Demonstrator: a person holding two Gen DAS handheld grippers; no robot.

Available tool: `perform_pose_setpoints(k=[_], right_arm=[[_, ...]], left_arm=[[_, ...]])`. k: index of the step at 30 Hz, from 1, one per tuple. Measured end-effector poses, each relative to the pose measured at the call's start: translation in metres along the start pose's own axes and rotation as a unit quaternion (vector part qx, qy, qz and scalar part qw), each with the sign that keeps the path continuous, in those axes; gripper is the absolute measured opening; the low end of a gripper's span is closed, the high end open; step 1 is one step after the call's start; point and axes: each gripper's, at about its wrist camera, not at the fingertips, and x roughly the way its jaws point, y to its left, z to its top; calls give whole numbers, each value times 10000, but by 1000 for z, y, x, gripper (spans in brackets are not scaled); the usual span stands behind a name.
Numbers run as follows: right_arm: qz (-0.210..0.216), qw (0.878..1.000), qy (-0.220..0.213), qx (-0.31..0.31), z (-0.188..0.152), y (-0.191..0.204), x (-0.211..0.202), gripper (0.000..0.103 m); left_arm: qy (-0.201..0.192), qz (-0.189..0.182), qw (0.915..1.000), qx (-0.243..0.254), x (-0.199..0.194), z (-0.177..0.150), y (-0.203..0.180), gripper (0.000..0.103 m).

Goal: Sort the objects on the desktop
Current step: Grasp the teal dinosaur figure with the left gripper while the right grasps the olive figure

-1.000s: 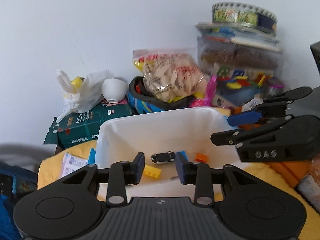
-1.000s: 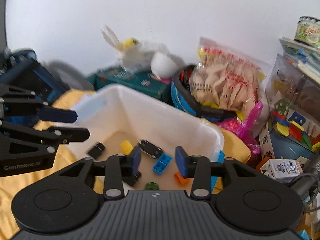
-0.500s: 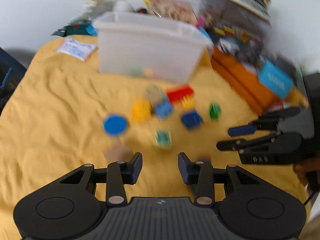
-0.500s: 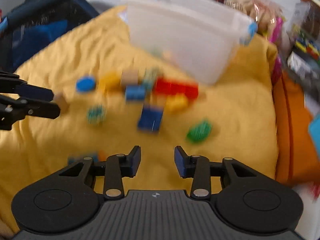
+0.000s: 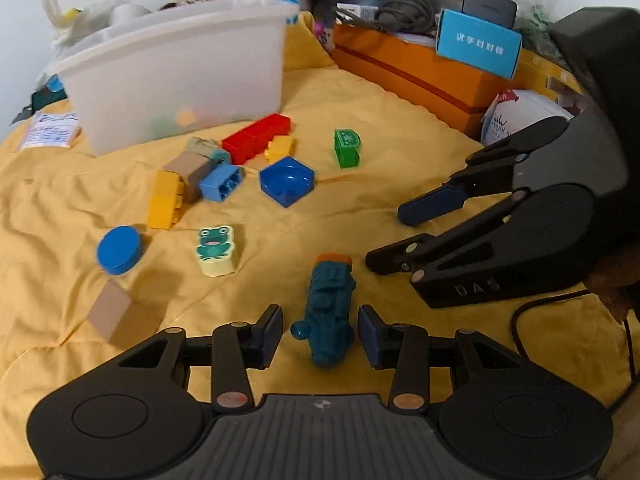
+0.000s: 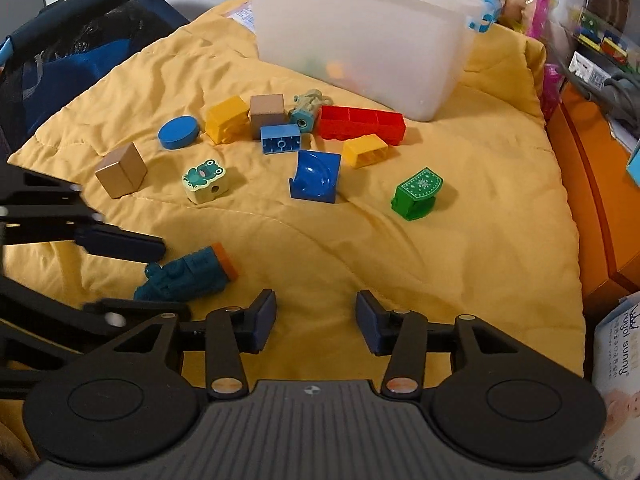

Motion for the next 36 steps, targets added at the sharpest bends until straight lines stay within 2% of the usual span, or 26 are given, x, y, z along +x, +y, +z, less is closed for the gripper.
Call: perform_pose_setpoints(k=[2, 4, 5, 8, 12, 14, 18, 21, 24, 27, 28, 29, 31, 36], right_arm=[[-42, 10000, -28, -34, 0, 2, 0, 49], [-54, 10000, -37, -33, 0, 3, -1, 49], [-34, 10000, -22, -17, 0, 3, -1, 49], [65, 9999, -101, 110, 12, -2, -4, 48], [192, 9984, -514, -110, 41, -1, -7, 47], [212, 9972, -672, -260, 60, 2, -4, 46], [45, 9946, -933, -461, 107, 8, 13, 39], [-17, 9966, -773, -286, 137, 9, 41, 39], [-90, 9994, -323, -24, 154, 9, 78, 40], [-45, 9998, 101, 141, 154, 7, 106, 40], [-3, 9998, 62, 196, 151, 5, 108, 38], [39, 9998, 76, 170, 150, 4, 108, 27], [87, 9999, 115, 51, 147, 5, 102, 27], [-41, 9981, -458, -417, 124, 13, 51, 27]], left_arm=[[-28, -29, 10000, -38, 4, 2, 2, 44], [-49, 42, 10000, -39, 5, 4, 3, 29], [-33, 60, 10000, -46, 5, 5, 3, 27], [30, 42, 9997, -227, -3, 2, 9, 27], [135, 386, 9989, -227, -16, -10, 14, 27], [315, 546, 9979, -119, -19, -16, 15, 28], [308, 598, 9975, -193, -26, -24, 17, 28], [296, 616, 9975, -202, -26, -23, 17, 29], [278, 668, 9973, -147, -27, -24, 15, 30], [278, 714, 9969, -205, -28, -25, 15, 36], [274, 699, 9969, -249, -29, -26, 17, 36], [270, 675, 9969, -303, -29, -26, 18, 36], [272, 641, 9969, -363, -29, -26, 20, 36], [287, 606, 9973, -312, -27, -25, 18, 33]])
